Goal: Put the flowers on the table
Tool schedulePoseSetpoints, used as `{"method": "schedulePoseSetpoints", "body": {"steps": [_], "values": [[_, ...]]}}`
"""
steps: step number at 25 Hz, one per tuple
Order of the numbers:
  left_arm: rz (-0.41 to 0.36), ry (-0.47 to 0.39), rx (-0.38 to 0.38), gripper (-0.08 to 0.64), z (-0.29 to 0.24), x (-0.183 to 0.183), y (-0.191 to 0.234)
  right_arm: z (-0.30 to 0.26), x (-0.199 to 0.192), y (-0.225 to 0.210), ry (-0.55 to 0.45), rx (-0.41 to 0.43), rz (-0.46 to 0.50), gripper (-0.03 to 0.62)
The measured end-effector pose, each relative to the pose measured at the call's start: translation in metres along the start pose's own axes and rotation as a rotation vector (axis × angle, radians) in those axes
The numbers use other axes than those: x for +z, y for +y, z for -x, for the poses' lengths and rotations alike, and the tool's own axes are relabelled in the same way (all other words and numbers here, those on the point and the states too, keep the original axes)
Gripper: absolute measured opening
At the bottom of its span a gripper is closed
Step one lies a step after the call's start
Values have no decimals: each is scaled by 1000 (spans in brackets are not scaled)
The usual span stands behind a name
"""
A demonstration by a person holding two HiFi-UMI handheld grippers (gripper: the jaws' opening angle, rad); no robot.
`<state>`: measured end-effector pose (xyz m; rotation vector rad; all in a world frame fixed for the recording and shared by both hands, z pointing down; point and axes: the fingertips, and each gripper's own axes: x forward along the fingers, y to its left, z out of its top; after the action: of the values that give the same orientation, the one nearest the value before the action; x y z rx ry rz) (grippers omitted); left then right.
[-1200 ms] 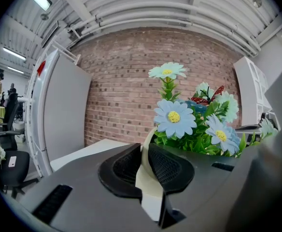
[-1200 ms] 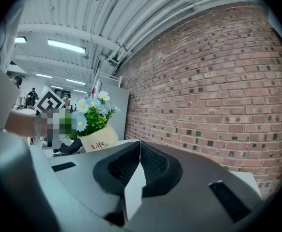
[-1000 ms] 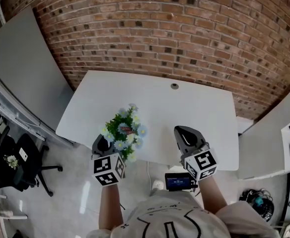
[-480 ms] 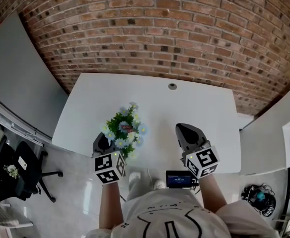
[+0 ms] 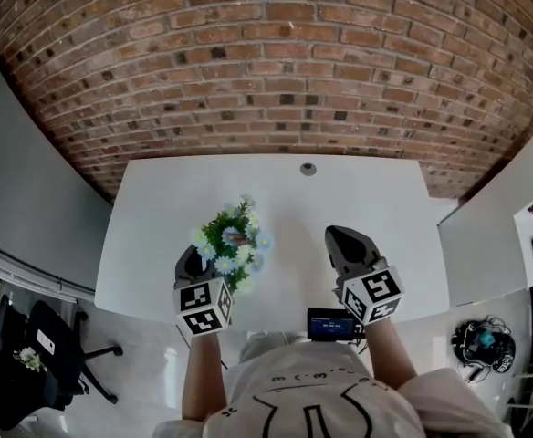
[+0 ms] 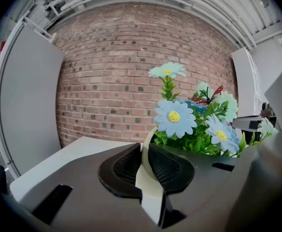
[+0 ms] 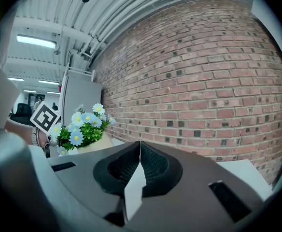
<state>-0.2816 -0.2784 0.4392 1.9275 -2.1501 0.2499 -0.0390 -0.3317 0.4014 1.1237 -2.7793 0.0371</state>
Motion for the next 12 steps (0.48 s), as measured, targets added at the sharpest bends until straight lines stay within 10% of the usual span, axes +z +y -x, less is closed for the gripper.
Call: {"method": "schedulePoseSetpoints", "body": {"steps": [12], "values": [[-17,63,-109,58,-84,-3,26,-58,-21,-12,81,-101,-34,17]]}}
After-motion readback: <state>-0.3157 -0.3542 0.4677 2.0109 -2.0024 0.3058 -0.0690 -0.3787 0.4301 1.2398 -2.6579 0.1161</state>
